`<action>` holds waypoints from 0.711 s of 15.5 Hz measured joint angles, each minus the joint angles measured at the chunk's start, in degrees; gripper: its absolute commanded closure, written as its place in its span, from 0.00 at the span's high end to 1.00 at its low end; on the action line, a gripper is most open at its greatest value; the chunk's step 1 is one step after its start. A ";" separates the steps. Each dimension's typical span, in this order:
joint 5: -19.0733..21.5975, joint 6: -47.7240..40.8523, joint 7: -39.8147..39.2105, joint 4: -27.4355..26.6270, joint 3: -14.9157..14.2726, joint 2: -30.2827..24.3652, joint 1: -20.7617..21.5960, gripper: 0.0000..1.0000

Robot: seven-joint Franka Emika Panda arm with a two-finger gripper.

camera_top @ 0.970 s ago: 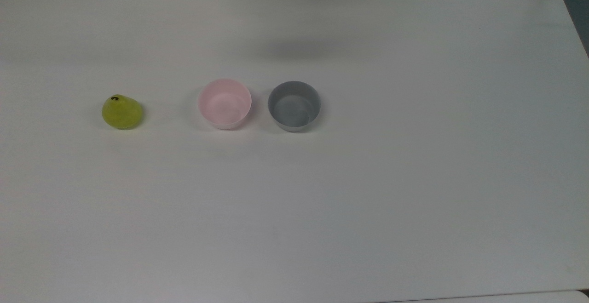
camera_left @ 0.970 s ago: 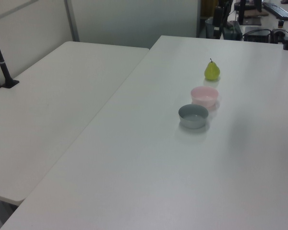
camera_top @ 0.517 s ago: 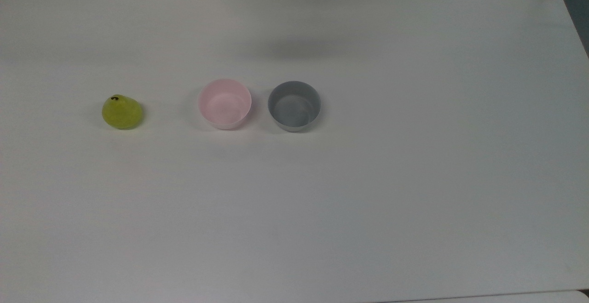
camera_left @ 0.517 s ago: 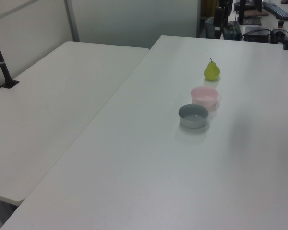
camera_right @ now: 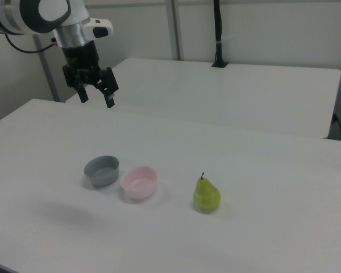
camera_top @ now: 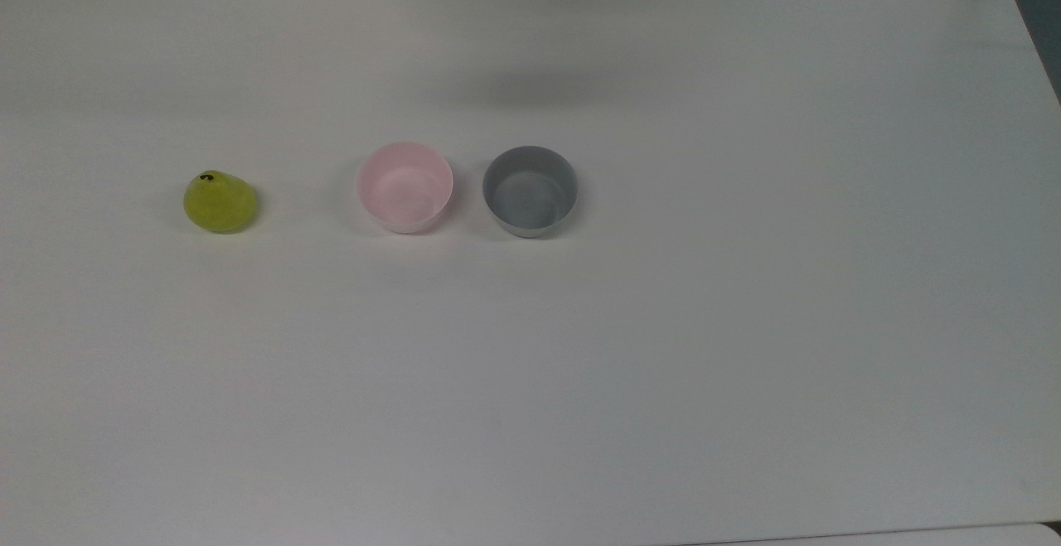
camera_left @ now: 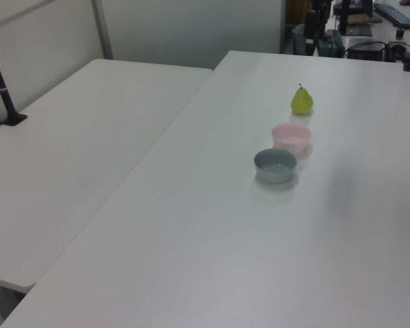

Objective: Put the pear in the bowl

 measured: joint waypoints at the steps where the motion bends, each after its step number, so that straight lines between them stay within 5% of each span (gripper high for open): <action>1: -0.01 0.00 -0.10 0.00 -0.01 0.08 -0.42 1.00; 11: -2.50 4.30 -3.61 0.21 -0.16 5.75 -4.20 1.00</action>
